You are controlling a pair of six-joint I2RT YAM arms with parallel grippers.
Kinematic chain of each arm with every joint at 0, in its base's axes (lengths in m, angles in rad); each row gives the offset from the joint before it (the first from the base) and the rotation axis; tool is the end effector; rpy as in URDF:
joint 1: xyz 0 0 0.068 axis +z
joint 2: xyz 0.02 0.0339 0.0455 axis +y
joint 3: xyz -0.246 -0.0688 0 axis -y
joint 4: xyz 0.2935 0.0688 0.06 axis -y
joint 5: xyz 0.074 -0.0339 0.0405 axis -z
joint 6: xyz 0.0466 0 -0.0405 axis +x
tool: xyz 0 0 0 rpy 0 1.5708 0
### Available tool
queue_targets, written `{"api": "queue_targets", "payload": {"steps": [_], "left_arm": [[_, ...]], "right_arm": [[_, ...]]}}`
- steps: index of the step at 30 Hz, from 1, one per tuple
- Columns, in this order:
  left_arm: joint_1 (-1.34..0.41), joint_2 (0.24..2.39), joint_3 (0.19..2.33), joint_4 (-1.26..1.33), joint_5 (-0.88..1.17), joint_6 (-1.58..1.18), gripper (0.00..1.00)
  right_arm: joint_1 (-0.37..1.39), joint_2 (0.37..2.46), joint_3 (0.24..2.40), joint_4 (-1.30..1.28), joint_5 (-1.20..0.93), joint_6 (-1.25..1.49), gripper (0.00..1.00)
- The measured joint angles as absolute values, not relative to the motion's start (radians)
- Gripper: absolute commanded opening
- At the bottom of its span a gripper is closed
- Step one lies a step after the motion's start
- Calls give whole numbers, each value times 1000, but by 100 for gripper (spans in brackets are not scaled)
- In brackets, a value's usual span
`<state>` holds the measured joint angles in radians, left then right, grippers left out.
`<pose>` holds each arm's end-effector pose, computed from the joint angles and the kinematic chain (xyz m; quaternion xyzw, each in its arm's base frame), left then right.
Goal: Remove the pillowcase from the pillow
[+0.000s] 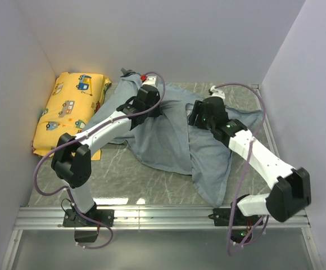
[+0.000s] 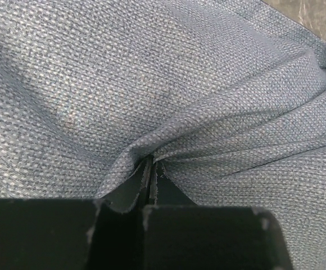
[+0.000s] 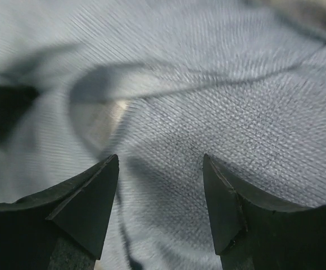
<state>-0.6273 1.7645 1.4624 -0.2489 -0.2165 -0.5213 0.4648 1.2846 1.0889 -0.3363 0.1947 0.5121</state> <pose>0.3842 -0.2661 0.2623 -0.0067 0.8693 -0.1844 0.4586 0.3199 0.1503 0.2905 0.0687 0.8626 0.1573 0.4758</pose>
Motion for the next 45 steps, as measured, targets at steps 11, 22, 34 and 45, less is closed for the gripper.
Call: {"api": "queue_targets", "payload": {"steps": [11, 22, 34, 45], "left_arm": [[-535, 1766, 1455, -214, -102, -564, 1], [-346, 1766, 1443, -183, -40, -625, 0], [-389, 1802, 1441, -131, -27, -636, 0], [-458, 1802, 1460, -151, -87, -601, 0]], "right_arm": [[467, 1326, 1120, -443, 297, 470, 0], [245, 1061, 966, -516, 262, 476, 0], [303, 1078, 879, -530, 211, 518, 45], [492, 1080, 1091, -585, 299, 515, 71]]}}
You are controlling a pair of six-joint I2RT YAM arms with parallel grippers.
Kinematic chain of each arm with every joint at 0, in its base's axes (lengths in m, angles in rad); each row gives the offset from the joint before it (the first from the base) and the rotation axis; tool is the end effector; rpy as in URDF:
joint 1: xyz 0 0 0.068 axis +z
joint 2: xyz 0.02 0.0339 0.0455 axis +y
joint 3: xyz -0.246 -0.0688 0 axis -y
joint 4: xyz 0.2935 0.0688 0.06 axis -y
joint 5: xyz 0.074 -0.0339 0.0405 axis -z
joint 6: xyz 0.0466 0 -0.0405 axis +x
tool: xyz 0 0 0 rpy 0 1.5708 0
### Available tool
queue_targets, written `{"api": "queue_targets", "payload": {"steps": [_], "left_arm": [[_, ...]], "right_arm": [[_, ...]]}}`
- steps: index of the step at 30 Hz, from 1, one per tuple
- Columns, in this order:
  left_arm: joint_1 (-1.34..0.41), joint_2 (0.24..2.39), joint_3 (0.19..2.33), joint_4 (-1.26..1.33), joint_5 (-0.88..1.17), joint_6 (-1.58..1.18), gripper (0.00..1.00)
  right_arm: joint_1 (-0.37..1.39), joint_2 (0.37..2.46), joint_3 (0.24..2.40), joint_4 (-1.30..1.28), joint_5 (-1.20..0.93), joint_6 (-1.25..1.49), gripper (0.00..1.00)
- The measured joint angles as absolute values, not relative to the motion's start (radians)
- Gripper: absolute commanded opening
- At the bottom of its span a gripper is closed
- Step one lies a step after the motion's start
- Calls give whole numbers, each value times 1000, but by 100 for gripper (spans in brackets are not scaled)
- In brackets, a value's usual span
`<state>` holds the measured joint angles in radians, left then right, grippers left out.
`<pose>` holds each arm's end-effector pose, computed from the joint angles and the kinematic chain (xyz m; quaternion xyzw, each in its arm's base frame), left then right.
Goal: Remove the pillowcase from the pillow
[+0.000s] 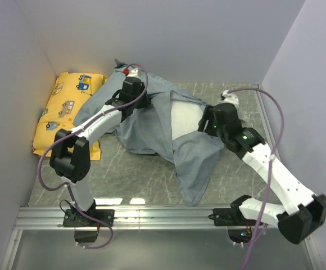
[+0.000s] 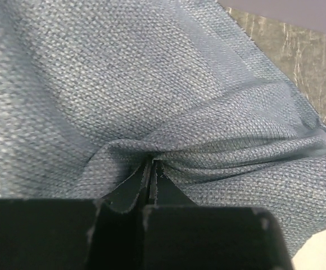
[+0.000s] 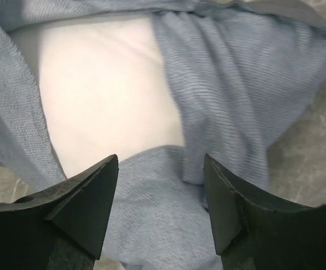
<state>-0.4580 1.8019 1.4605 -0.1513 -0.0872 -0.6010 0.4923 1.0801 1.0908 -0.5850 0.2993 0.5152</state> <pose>0.4315 -0.2082 0.2543 -0.0836 0.8536 -0.2267 0.4615 0.2677 0.1280 0.3292 0.0812 0.8677 0.1134 0.4771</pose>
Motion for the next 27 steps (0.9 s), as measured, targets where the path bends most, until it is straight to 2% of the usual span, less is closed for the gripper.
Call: {"api": "queue_targets", "payload": {"steps": [5, 6, 8, 9, 12, 19, 25, 27], "left_arm": [[-463, 1822, 1512, -194, -94, -587, 1], [-461, 1830, 1523, -202, -92, -587, 1], [-448, 1844, 1539, -210, -79, -587, 0], [-443, 1850, 1546, -212, -69, -587, 1], [-419, 1871, 1575, -235, -41, -587, 0], [-332, 1929, 1719, -339, 35, -589, 0], [-327, 1948, 1793, -410, 37, -564, 0], [-351, 1948, 1794, -417, 6, -547, 5]], "right_arm": [[538, 1226, 1073, -560, 287, 514, 72], [539, 1239, 1044, -553, 284, 514, 65], [539, 1239, 982, -543, 276, 517, 41], [539, 1226, 950, -532, 270, 521, 19], [538, 1147, 859, -503, 263, 539, 1], [486, 954, 660, -397, 202, 604, 0], [471, 962, 625, -317, 91, 662, 0], [467, 995, 611, -280, 57, 675, 0]]}}
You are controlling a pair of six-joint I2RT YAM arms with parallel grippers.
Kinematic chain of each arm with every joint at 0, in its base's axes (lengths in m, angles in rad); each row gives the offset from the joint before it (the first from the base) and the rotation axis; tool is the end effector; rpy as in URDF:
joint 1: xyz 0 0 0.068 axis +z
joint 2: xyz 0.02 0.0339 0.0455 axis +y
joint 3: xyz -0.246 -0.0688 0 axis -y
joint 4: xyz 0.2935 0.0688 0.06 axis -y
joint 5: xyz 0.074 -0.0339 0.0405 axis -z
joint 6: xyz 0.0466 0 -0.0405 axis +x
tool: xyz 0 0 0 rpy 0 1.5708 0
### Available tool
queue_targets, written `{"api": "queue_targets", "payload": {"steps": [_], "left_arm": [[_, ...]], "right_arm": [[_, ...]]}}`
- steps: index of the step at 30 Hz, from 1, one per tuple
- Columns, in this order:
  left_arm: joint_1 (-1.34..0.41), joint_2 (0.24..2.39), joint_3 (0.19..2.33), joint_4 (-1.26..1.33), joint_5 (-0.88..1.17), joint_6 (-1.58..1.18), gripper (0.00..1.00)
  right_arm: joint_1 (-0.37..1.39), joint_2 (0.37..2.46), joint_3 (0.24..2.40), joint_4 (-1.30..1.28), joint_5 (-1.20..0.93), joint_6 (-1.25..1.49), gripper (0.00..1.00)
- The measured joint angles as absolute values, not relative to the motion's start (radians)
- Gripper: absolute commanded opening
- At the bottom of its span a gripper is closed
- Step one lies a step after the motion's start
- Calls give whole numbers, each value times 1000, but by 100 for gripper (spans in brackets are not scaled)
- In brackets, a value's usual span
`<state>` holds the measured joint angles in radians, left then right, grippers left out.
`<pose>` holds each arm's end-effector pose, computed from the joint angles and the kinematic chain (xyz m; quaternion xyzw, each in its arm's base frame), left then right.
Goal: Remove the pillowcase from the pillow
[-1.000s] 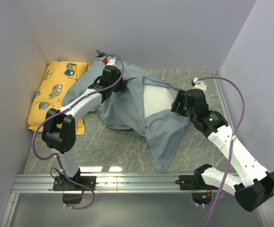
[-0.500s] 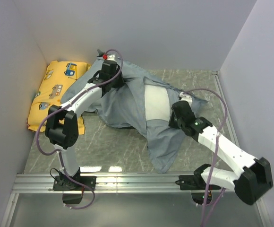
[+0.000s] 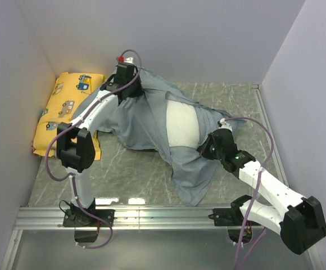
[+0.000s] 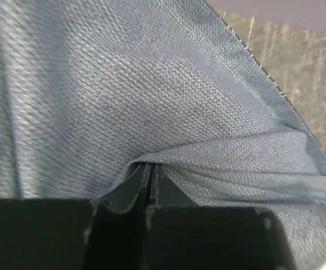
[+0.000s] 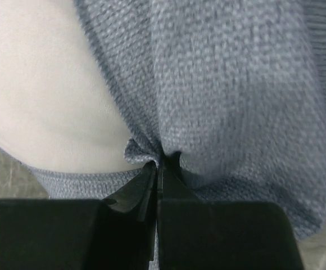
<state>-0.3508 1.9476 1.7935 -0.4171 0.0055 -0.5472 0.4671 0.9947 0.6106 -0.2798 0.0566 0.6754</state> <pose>0.4800 -0.1759 0.2913 -0.0847 0.8736 -0.2102 0.4307 0.2472 0.1217 0.1912 0.1057 0.8924 0.2154 0.3821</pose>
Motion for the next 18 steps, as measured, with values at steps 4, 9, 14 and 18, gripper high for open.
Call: {"api": "queue_targets", "payload": {"steps": [4, 9, 14, 18], "left_arm": [[-416, 1942, 1794, -439, -78, -505, 27], [-507, 1894, 1793, -483, -178, -459, 46], [-598, 1803, 1793, -538, -281, -408, 67], [-686, 1724, 1793, -574, -388, -374, 75]], "right_arm": [[464, 1034, 580, -228, 10, 698, 0], [464, 1037, 575, -210, -9, 708, 0], [464, 1042, 576, -205, -14, 709, 0], [464, 1056, 577, -196, -20, 708, 0]]}}
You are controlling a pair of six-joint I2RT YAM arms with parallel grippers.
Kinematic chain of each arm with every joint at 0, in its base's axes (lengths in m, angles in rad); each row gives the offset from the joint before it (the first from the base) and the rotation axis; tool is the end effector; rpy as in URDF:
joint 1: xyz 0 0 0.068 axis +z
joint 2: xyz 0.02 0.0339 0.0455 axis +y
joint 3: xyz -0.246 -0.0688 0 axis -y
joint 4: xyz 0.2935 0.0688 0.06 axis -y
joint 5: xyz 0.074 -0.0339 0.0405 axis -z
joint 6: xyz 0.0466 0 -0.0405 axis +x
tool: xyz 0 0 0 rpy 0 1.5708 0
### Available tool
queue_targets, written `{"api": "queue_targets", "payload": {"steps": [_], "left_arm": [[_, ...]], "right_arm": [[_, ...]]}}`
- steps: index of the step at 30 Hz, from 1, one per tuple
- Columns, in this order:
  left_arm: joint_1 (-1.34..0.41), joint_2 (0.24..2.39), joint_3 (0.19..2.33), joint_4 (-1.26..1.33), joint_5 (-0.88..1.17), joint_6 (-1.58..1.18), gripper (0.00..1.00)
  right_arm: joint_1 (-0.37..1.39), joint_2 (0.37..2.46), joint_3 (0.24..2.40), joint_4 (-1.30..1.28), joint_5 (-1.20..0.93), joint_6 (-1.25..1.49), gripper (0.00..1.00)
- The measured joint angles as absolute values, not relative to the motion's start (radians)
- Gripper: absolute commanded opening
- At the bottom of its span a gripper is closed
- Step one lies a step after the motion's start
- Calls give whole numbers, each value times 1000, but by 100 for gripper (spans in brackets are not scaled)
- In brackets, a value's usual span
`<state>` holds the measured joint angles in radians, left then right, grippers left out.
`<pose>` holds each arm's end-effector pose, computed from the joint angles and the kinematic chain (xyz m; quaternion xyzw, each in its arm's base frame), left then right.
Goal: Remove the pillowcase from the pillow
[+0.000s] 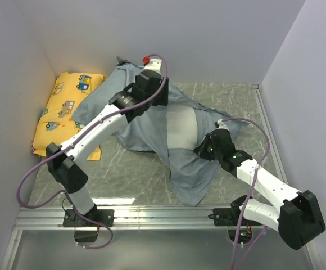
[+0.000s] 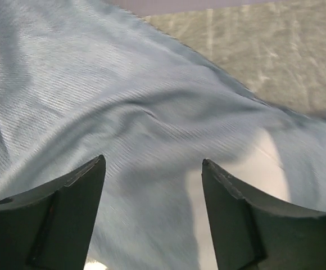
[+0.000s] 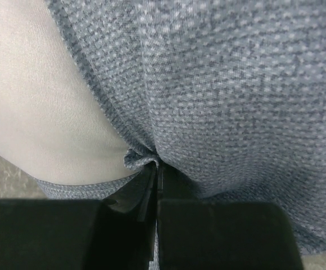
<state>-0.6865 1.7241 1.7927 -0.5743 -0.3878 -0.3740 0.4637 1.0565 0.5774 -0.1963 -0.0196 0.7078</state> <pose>0.3583 -0.2708 0.3798 0.0349 0.8503 -0.1088 0.5138 0.2511 0.1266 0.1702 0.1055 0.8952 0.2467 0.3558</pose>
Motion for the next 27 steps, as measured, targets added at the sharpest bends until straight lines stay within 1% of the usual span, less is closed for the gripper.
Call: {"api": "queue_targets", "payload": {"steps": [5, 8, 10, 12, 16, 17, 19, 20, 21, 22, 23, 24, 25, 27], "left_arm": [[-847, 1637, 1740, -575, -423, -361, 83], [-929, 1633, 1696, -565, -413, -365, 85], [-952, 1669, 1687, -563, -400, -373, 86], [-953, 1715, 1666, -546, -384, -380, 89], [-947, 1813, 1623, -530, -326, -383, 92], [-947, 1834, 1623, -527, -319, -382, 97], [-946, 1877, 1625, -514, -318, -379, 97], [-945, 1893, 1629, -513, -322, -379, 89], [-945, 1913, 1647, -519, -331, -379, 78], [-945, 1934, 1674, -529, -348, -376, 61], [-944, 1957, 1699, -537, -362, -377, 25], [-941, 1983, 1733, -546, -374, -375, 12], [-940, 2008, 1766, -556, -381, -362, 1], [-929, 2069, 1865, -594, -384, -356, 0]], "right_arm": [[464, 1068, 588, -196, -22, 704, 0], [464, 1069, 588, -195, -24, 704, 0], [464, 1070, 588, -193, -28, 705, 0], [464, 1074, 588, -189, -30, 706, 0], [464, 1078, 588, -185, -32, 705, 0], [464, 1078, 588, -185, -31, 705, 0], [464, 1080, 588, -188, -28, 704, 0], [464, 1082, 589, -191, -27, 701, 0], [464, 1085, 590, -193, -23, 699, 0], [464, 1087, 593, -196, -20, 698, 0], [463, 1090, 600, -202, -15, 694, 0], [462, 1093, 615, -205, -11, 690, 0], [461, 1095, 622, -205, -10, 689, 0], [461, 1109, 668, -224, -8, 677, 0]]}}
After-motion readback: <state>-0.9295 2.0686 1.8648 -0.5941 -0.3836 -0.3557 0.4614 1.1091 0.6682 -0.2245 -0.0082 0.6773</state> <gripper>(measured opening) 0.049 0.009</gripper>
